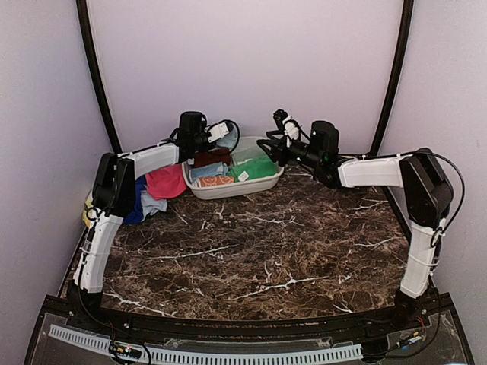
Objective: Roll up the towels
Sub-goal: Pass from the right arm to the left, then place the towel in the storage box.
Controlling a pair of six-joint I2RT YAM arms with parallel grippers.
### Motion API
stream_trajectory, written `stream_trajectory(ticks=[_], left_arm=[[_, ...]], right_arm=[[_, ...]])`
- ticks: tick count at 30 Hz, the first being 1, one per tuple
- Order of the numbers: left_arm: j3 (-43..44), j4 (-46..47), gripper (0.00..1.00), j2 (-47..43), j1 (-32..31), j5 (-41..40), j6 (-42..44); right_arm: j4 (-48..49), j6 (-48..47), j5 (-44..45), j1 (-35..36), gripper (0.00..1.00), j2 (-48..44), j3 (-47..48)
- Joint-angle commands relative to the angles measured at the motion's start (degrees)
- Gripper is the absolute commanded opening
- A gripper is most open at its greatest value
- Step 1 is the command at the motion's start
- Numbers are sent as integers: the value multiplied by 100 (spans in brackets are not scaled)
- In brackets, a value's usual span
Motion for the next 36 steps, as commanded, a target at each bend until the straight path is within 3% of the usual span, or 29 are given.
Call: stream_trajectory(ticks=[1,12,14,17,20,23,29,32,34,36], left_arm=[[1115,554,0,778,166,-880,586],[1350,-2070,2,886,193,447,-28],[1522,-2437,10,872,196,720,-107],[1665,-2975,33,857,195,938,-127],[1708,-3267,41,838,197,1016,-127],[1732,-3431,38,781,201,1071,-159],[1647,-2966,16,855,180,678,-206],[1653,-2619,10,944,180,419,-136],[1653,-2462,12,990,176,297,-92],[1651,-2306,22,1004,171,232,-83]], right_arm=[[787,199,111,10,45,-359,-462],[713,270,142,-48,43,-361,-791],[670,308,165,-48,43,-339,-730],[621,377,215,-48,42,-332,-682],[540,396,244,-53,42,-371,-681],[510,395,291,-48,42,-416,-733],[435,515,309,-52,42,-458,-746],[355,586,276,-49,42,-474,-747],[286,605,240,-48,41,-494,-747],[248,621,199,-49,39,-518,-778]])
